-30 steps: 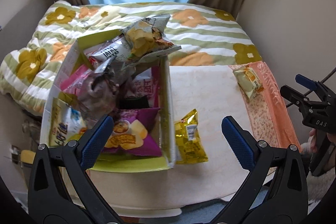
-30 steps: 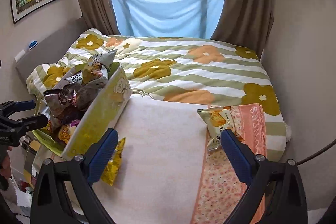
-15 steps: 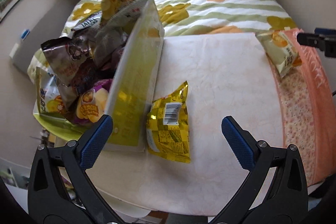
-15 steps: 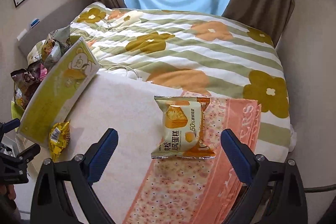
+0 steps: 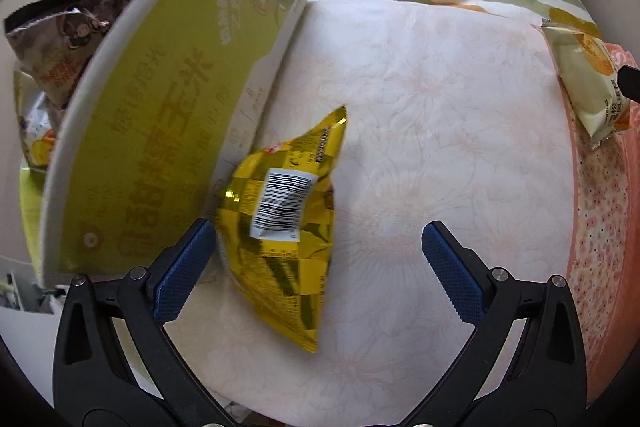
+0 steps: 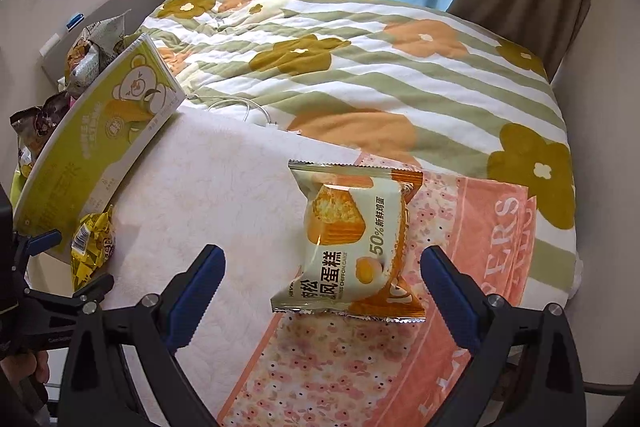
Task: Organize snacks
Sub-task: 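Grasp the gold bag with the left tool while the right grasps the chiffon cake packet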
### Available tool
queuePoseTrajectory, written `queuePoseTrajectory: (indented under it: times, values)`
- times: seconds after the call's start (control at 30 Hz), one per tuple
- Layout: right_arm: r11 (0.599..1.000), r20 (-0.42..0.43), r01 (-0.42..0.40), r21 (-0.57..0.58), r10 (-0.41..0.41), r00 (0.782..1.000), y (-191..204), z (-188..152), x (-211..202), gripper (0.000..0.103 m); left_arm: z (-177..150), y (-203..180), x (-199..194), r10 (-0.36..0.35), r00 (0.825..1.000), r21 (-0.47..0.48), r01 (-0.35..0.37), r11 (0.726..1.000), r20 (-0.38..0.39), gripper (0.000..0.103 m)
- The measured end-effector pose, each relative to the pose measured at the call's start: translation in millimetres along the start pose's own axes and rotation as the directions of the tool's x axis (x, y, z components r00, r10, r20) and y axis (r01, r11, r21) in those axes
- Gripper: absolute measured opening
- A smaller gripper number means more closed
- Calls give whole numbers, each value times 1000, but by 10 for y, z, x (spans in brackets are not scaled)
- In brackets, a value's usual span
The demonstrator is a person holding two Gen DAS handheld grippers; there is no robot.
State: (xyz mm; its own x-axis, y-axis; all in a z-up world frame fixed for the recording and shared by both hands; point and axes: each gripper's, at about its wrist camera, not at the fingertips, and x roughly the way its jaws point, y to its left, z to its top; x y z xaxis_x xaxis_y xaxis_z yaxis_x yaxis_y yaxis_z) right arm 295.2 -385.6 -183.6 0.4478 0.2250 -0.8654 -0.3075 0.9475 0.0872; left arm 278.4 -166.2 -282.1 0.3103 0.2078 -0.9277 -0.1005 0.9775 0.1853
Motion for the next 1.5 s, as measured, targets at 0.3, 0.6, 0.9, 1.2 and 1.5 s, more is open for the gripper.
queuePoseTrajectory:
  times: [0.3, 0.6, 0.9, 1.2, 1.5]
  values:
    - [1000, -6, 1, 3, -1, 1000, 1, 18, 54, 98, 86, -214, -37, -80, 997, 37, 79, 996, 21, 102]
    - [1000, -16, 2, -4, -2, 1000, -49, 63, 109, 97, 296, -33, -121, -43, 998, -34, 45, 998, 41, 102]
    - [999, -70, 30, -31, -32, 997, -105, 67, 356, 97, 300, -100, 293, -72, 996, -62, 68, 996, -60, 100]
    - [999, -98, 36, -13, -37, 994, -191, 119, 543, 97, 274, 31, 414, -197, 976, -118, 186, 975, -89, 70]
    - [1000, -125, 31, -4, -31, 992, -198, 91, 629, 75, 179, 102, 278, -227, 972, -108, 221, 969, -53, 66]
